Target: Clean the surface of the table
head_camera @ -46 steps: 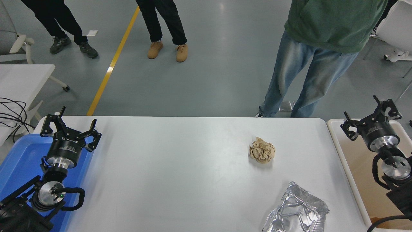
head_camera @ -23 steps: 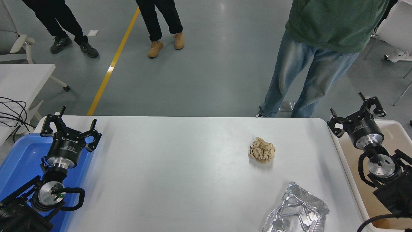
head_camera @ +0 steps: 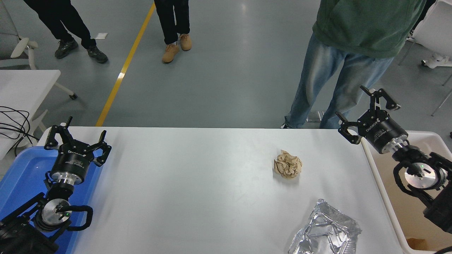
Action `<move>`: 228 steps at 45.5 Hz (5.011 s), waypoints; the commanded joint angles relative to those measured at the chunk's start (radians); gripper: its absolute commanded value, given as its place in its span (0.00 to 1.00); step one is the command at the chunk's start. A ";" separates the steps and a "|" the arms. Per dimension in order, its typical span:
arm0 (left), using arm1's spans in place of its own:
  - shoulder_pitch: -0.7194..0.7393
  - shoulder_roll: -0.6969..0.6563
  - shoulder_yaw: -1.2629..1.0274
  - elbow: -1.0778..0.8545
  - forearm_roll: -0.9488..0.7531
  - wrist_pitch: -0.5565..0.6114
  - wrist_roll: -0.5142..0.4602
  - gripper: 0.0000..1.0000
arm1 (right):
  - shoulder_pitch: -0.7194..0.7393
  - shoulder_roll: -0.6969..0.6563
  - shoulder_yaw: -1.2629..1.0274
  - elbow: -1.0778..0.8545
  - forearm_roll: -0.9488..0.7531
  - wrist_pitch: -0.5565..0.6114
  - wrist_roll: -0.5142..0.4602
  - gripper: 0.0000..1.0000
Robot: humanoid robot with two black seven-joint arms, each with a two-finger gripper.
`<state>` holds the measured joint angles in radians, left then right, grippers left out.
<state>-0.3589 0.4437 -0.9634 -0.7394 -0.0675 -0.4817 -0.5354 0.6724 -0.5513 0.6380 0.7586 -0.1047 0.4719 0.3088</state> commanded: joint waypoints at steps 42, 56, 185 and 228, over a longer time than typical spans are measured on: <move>0.000 0.001 0.000 0.000 0.000 0.000 0.000 0.99 | -0.050 -0.421 -0.061 0.470 -0.710 0.045 0.003 1.00; 0.000 0.000 0.000 0.000 0.000 0.000 0.000 0.99 | -0.042 -0.430 -0.067 0.501 -1.013 0.045 0.004 1.00; 0.000 0.000 0.000 0.000 0.000 0.000 0.000 0.99 | 0.110 -0.208 -0.759 0.335 -1.784 -0.627 0.105 0.99; 0.000 0.001 0.000 0.000 0.000 0.000 0.000 0.99 | 0.085 -0.119 -0.810 0.196 -1.773 -0.671 0.125 0.91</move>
<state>-0.3590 0.4438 -0.9633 -0.7393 -0.0674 -0.4817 -0.5354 0.7659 -0.7039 -0.1699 0.9941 -1.8804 -0.1901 0.4325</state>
